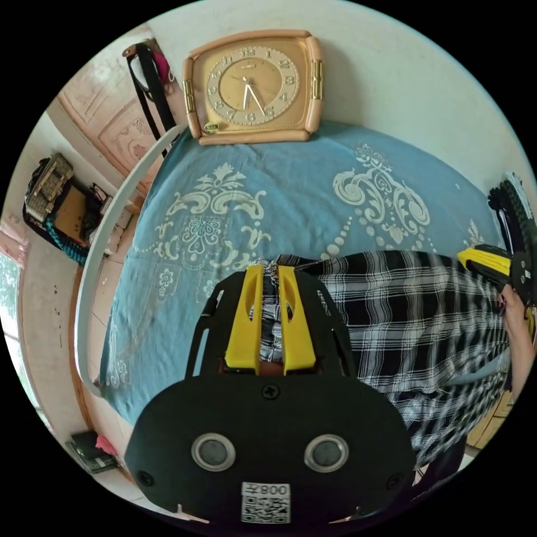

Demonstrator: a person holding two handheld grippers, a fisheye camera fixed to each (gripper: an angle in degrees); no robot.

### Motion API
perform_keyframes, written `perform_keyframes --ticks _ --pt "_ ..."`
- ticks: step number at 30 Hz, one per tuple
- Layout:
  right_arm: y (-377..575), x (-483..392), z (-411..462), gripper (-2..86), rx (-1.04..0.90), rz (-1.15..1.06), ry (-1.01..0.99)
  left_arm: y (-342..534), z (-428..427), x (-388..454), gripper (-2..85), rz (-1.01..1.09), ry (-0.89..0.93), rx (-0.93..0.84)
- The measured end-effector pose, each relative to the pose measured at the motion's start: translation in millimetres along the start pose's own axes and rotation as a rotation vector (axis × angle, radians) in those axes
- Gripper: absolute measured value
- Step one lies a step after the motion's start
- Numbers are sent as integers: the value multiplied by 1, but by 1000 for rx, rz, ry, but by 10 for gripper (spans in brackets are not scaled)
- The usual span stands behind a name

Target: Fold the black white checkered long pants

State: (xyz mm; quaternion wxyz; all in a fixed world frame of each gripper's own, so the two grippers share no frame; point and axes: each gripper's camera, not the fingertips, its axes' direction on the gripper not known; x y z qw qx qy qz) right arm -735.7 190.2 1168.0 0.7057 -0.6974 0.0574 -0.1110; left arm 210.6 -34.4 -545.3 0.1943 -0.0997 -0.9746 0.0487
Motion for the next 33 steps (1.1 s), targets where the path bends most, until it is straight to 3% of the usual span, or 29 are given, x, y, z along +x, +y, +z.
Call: perform_keyframes --ticks 3,7,12,13,16,21,25,28,33 --pt "25 13 -3 -2 60 33 -11 10 -27 13 64 -27 148 81" --pt "102 19 -13 0 152 8 -186 50 -56 56 53 42 358 141" --pt "178 5 46 1 -71 64 -157 79 -39 116 17 103 299 -16" --pt "192 6 48 1 28 80 -155 79 -46 120 12 51 301 -3" --pt "205 14 60 1 -53 126 -176 80 -77 139 6 28 381 24" --pt "283 13 43 1 79 220 -306 114 -129 197 3 104 460 6" --pt "387 -13 58 1 -32 314 -258 146 -145 262 2 143 540 -118" --pt "461 -17 85 1 -155 443 -216 156 -142 311 2 212 466 -241" --pt "541 3 96 1 -102 609 -218 139 -187 366 3 190 458 -177"
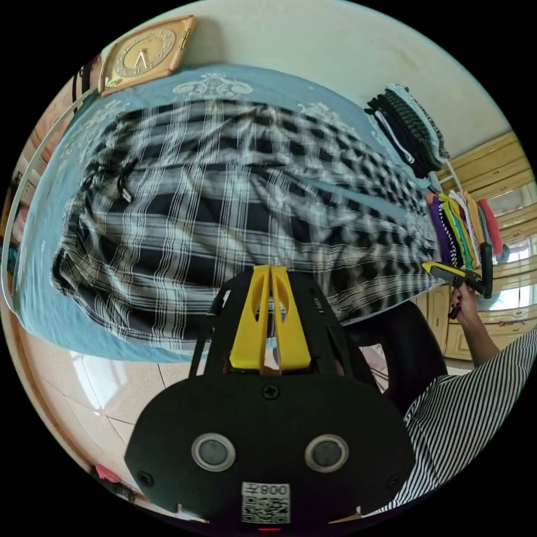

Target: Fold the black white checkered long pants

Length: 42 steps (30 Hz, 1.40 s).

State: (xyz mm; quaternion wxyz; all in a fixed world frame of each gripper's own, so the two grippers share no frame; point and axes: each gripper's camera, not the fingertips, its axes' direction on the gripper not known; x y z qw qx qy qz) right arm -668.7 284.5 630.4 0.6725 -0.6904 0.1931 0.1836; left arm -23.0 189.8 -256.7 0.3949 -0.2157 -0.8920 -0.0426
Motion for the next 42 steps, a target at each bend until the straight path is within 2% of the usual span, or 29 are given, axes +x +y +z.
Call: perform_keyframes --ticks 4,8,13,16,18,21,25,27,32,34,42 --pt "38 69 4 4 96 167 147 -34 -2 90 8 122 77 15" --pt "66 149 29 17 105 351 122 -74 26 187 16 271 142 -51" --pt "84 197 71 43 110 370 67 -133 68 325 23 474 149 -130" --pt "92 216 101 40 107 377 29 -156 91 382 18 553 69 -210" --pt "99 224 113 29 117 364 17 -165 91 406 14 583 59 -200" --pt "111 237 126 11 147 354 -33 -180 84 434 12 558 70 -197" --pt "125 259 128 4 293 390 -74 -196 73 466 18 497 123 -155" --pt "124 271 140 4 295 399 -80 -203 75 482 28 489 117 -173" --pt "109 294 167 21 289 419 4 -235 57 529 63 479 257 -95" --pt "103 300 175 34 313 406 -25 -255 54 556 69 492 280 -68" --pt "45 330 233 59 292 331 -29 -319 74 659 70 578 327 -93"
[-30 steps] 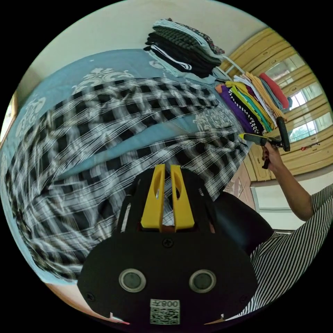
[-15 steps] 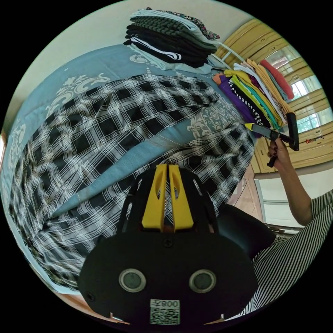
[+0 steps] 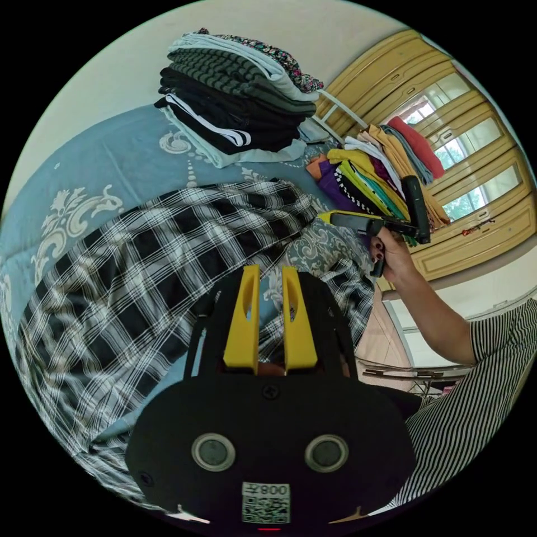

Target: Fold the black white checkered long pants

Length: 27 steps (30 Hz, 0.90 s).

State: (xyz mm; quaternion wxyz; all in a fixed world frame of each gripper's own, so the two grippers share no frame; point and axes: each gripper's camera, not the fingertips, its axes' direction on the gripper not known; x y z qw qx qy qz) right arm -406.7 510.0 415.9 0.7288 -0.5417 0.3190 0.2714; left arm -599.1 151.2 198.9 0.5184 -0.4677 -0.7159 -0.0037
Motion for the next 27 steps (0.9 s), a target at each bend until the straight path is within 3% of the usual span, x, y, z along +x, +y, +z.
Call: perform_keyframes --ticks 6,12,19,23,27 --pt "-9 8 42 36 -23 13 20 -59 20 22 71 -12 68 26" --pt "-5 -13 53 4 63 -121 -35 -116 22 37 87 -17 125 87" --pt "-11 -17 91 1 16 -144 -76 -205 68 76 115 78 -1 -60" --pt "-17 -22 108 1 -30 -198 -92 -225 88 82 42 76 -153 -128" --pt "-18 -19 109 3 -22 -203 -150 -219 70 68 17 -2 -66 -27"
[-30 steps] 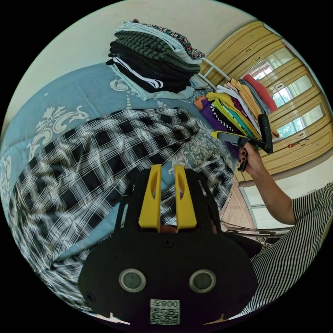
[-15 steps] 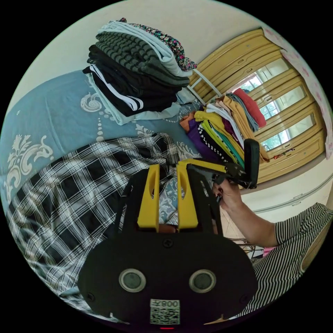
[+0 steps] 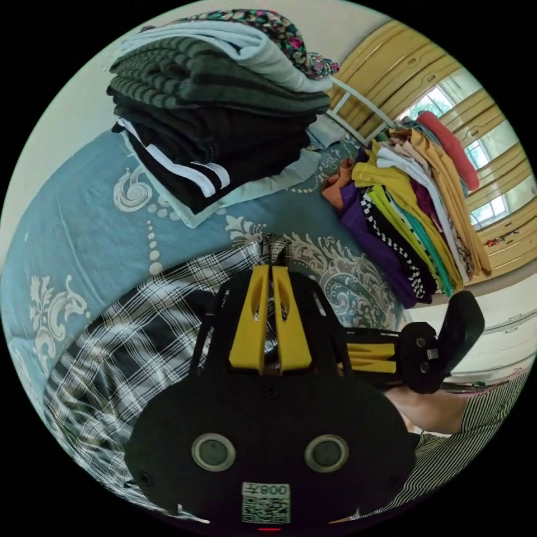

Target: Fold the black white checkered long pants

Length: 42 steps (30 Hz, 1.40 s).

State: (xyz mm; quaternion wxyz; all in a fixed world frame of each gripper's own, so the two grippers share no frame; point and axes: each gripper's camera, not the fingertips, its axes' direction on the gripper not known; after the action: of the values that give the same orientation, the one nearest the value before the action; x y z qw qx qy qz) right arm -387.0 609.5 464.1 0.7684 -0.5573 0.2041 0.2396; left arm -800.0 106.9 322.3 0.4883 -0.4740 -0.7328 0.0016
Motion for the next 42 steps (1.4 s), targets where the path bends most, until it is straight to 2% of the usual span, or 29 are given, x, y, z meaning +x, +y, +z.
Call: perform_keyframes --ticks 4,8,10,16,21,30,35,38,42 --pt "-1 24 -21 12 124 98 -26 26 -15 -31 10 -158 163 110" --pt "-22 59 -22 44 166 210 -125 41 -13 -44 8 -211 203 112" --pt "-35 64 -18 52 162 218 -113 45 -10 -47 8 -230 226 117" --pt "-80 62 7 57 65 158 -61 45 -7 -49 8 -216 243 129" --pt "-102 57 14 24 -5 108 -4 51 -4 -52 8 -226 288 142" --pt "-159 63 -40 14 -53 -30 167 43 9 -32 20 -175 423 215" --pt "-191 92 -29 43 -220 27 243 42 34 -25 35 -178 430 162" --pt "-195 97 -32 55 -215 59 200 64 25 -30 45 -163 421 219" --pt "-197 110 -36 41 -219 141 119 106 15 -40 60 -110 285 186"
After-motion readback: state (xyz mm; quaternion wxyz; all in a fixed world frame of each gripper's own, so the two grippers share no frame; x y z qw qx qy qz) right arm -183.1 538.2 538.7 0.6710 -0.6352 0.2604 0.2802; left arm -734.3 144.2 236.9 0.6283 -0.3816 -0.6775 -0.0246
